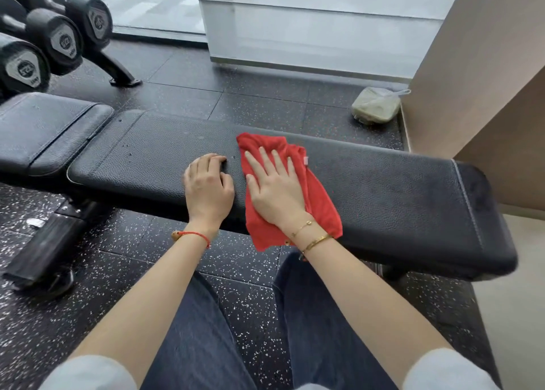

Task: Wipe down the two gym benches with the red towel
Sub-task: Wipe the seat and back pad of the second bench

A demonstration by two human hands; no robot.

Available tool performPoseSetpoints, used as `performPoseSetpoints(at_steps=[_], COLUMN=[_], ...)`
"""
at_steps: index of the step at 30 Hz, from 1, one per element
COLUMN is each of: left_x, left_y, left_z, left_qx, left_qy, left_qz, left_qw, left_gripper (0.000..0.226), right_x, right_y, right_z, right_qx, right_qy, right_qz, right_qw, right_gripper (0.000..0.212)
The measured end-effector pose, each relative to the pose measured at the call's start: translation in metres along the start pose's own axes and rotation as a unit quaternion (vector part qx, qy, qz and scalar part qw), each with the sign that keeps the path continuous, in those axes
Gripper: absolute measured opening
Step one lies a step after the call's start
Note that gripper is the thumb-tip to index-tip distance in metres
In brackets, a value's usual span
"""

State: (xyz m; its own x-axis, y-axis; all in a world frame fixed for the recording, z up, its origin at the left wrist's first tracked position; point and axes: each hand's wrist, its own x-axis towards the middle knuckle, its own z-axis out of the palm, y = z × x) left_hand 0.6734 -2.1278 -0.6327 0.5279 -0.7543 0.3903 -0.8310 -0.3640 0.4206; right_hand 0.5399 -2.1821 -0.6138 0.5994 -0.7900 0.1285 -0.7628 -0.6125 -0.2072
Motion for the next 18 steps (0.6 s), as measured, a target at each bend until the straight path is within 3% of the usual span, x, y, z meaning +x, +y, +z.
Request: performPoseSetpoints(at_steps=[8, 13, 18], left_x=[-0.001, 0.0, 0.002], left_y=[-0.001, 0.002, -0.002], left_z=[0.0, 0.002, 0.002], left_qx=[-0.005, 0.003, -0.002], left_qy=[0.005, 0.014, 0.016], left_qz=[0.002, -0.011, -0.004], left_qw=[1.0, 1.0, 1.0], left_gripper=[0.036, 0.036, 0.035], right_x=[-0.017, 0.003, -0.002], right_y=[0.059, 0.019, -0.01], right_z=[-0.013, 0.0, 0.003], right_qx=[-0.004, -0.015, -0.008], right_qy=[-0.001, 0.007, -0.005], right_qz=[0.006, 0.029, -0.028], right_qw=[1.0, 0.999, 1.0], right_gripper=[0.052, 0.055, 0.055])
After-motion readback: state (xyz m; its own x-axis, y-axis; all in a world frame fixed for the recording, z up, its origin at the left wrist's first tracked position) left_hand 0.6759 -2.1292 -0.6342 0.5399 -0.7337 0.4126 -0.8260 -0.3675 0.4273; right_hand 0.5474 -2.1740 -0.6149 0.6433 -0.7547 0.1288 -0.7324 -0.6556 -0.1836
